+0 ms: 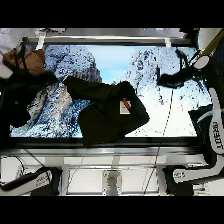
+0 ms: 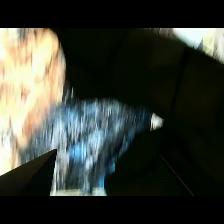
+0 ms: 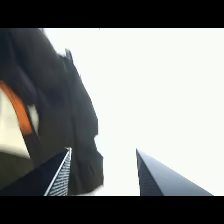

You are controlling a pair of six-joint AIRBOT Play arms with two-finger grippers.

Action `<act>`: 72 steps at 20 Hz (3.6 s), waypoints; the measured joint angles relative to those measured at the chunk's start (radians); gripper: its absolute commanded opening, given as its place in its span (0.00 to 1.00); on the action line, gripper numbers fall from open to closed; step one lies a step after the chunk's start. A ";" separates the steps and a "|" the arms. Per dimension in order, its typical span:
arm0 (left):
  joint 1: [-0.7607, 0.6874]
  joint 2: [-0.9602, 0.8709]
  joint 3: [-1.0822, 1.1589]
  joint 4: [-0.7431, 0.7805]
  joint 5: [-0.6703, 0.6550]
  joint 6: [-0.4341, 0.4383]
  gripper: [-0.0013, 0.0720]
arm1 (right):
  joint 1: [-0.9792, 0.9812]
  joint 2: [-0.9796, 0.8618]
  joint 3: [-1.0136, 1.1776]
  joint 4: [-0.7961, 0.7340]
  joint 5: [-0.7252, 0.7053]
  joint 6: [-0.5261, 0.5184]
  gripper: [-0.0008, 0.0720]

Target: Fold the clothes and pants, and hang the long-sleeved shirts on hangers.

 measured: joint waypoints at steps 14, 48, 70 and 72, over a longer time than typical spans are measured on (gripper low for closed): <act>-0.025 0.445 -0.764 -0.190 -0.131 -0.181 0.97 | 0.375 0.067 -0.318 -0.233 -0.024 -0.215 0.53; -0.224 0.231 -0.830 -0.386 0.051 0.007 0.84 | 0.384 0.067 -0.323 -0.275 0.066 -0.148 0.53; -0.385 0.090 -0.834 -0.541 0.264 0.023 0.03 | 0.384 0.093 -0.323 -0.273 0.031 -0.125 0.56; -0.385 0.090 -0.834 -0.554 0.267 0.027 0.03 | 0.385 0.109 -0.323 -0.241 -0.020 -0.125 0.82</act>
